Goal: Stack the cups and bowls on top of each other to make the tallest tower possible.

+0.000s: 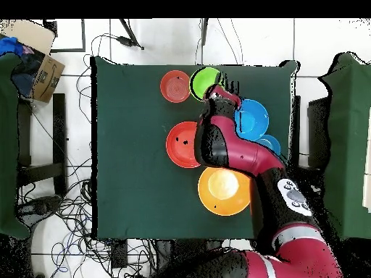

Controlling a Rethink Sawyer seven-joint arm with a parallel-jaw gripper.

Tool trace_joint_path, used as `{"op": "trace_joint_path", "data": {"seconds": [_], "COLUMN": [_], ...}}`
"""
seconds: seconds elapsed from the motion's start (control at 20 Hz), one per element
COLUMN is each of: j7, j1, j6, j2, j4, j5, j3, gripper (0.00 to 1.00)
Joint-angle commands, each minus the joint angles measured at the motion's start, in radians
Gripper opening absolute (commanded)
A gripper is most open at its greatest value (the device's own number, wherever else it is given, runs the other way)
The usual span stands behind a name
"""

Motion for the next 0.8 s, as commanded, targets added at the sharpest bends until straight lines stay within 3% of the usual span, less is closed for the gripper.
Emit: {"op": "trace_joint_path", "data": {"seconds": [0.05, 0.55, 0.8], "j7": [0.107, 0.093, 0.069], "j1": [-0.016, -0.011, -0.026], "j6": [0.203, 0.187, 0.243], "j2": [-0.054, -0.016, -0.014], "j4": [-0.005, -0.010, -0.007], "j5": [-0.059, -0.068, -0.078], "j3": [0.105, 0.097, 0.109], "gripper": [1.00, 1.00, 1.00]}}
